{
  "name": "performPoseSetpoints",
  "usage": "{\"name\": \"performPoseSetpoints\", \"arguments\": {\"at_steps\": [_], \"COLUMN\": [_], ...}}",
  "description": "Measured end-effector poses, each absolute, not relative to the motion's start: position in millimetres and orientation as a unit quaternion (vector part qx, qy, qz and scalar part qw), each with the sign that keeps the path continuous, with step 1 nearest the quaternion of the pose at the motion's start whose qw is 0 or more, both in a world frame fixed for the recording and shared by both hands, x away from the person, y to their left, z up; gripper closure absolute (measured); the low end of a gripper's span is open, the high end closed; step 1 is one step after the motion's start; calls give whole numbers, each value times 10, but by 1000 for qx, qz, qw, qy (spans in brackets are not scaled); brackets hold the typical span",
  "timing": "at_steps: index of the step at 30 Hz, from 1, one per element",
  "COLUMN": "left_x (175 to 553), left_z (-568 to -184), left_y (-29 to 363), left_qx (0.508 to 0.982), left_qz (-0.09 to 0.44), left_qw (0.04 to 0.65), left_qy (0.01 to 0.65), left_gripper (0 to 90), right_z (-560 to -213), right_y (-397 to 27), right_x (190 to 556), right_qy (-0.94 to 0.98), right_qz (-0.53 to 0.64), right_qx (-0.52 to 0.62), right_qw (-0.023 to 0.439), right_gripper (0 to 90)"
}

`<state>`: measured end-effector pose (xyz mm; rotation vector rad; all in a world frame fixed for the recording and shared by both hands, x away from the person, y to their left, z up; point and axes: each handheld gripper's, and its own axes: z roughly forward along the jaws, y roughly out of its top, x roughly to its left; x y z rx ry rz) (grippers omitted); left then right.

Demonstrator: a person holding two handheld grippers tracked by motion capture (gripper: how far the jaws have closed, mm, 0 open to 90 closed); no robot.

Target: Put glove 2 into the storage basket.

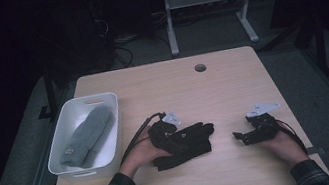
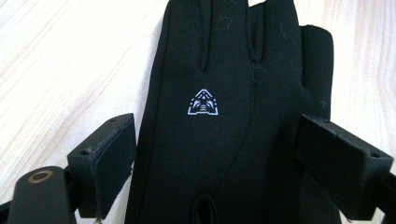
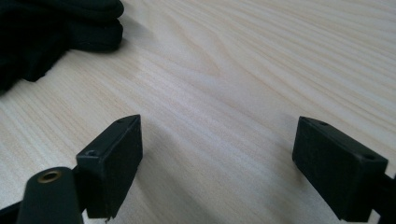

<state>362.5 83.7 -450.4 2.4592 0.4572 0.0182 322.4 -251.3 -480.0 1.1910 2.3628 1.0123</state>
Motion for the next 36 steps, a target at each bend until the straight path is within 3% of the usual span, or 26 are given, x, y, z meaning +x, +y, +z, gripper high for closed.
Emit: {"name": "performPoseSetpoints", "arguments": {"at_steps": [20,24,32,36], "left_x": [3621,3609,3541,3532], "left_z": [-4593,-4586,-4540,-4524], "left_y": [842,855,832,820], "left_qx": [934,934,938,938], "left_qz": [-5,-20,-50,-54], "left_qw": [313,319,319,312], "left_qy": [169,161,130,140], "left_gripper": [149,246,614,672], "right_z": [-4802,-4802,-4805,-4808], "right_y": [-2509,-2509,-2507,-2503], "right_x": [3222,3222,3225,3224], "right_qy": [826,826,827,827], "right_qz": [353,354,355,356], "right_qx": [412,412,407,406], "right_qw": [153,154,156,156], "right_gripper": [160,160,160,160]}}
